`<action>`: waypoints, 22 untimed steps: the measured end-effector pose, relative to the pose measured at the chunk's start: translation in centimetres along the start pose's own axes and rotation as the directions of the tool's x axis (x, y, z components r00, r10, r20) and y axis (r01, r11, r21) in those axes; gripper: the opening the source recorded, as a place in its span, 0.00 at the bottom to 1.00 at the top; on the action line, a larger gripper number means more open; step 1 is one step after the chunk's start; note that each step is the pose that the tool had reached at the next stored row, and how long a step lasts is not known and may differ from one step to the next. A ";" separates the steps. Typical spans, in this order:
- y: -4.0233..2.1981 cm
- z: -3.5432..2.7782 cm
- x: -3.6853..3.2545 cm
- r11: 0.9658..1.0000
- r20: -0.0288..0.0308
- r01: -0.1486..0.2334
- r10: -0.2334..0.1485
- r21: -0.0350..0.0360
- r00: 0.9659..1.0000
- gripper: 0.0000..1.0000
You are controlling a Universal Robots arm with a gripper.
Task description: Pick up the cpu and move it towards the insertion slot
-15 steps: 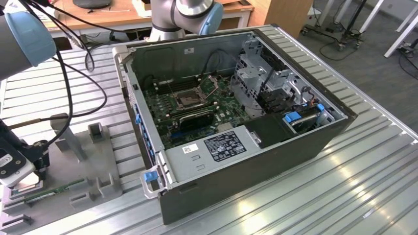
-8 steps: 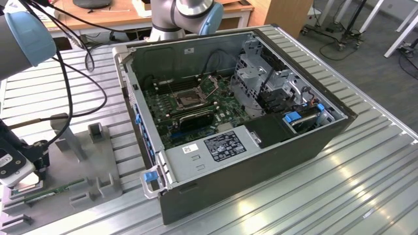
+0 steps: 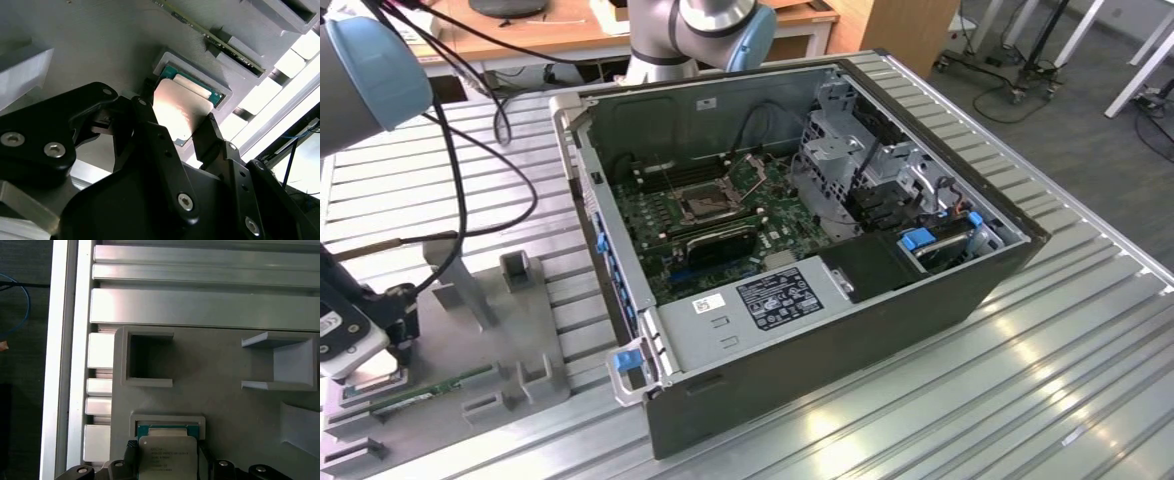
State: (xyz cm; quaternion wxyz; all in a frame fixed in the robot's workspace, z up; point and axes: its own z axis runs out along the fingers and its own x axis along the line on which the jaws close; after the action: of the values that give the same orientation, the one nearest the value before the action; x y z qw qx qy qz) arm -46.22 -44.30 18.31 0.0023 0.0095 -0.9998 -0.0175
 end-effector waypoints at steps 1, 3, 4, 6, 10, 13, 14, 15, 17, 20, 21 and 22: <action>0.00 -0.11 0.00 1.000 0.000 0.000 0.000 0.000 1.000 0.55; 0.01 -0.37 0.00 1.000 0.000 0.000 0.000 0.000 1.000 0.55; 0.02 -0.50 0.00 1.000 0.000 0.000 0.000 0.000 1.000 0.55; 0.03 -0.77 0.00 1.000 0.000 0.000 0.000 0.000 1.000 0.55; 0.05 -1.32 0.01 1.000 0.000 0.000 0.000 0.000 1.000 0.55; 0.07 -1.90 0.01 1.000 0.000 0.000 0.000 0.000 1.000 0.55; 0.08 -2.11 0.01 1.000 0.000 0.000 0.000 0.000 1.000 0.55; 0.09 -2.32 0.01 1.000 0.000 0.000 0.000 0.000 1.000 0.55; 0.10 -2.78 0.01 1.000 0.000 0.000 0.000 0.000 1.000 0.55; 0.13 -3.58 0.01 1.000 0.000 0.000 0.000 -0.001 1.000 0.55; 0.14 -3.86 0.01 1.000 0.000 0.000 0.000 -0.002 1.000 0.55; 0.15 -4.13 0.01 1.000 0.000 0.000 0.000 -0.003 1.000 0.55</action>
State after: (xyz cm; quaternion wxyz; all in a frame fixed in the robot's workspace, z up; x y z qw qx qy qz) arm -46.20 -44.30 22.44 0.0022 0.0095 -0.9998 -0.0189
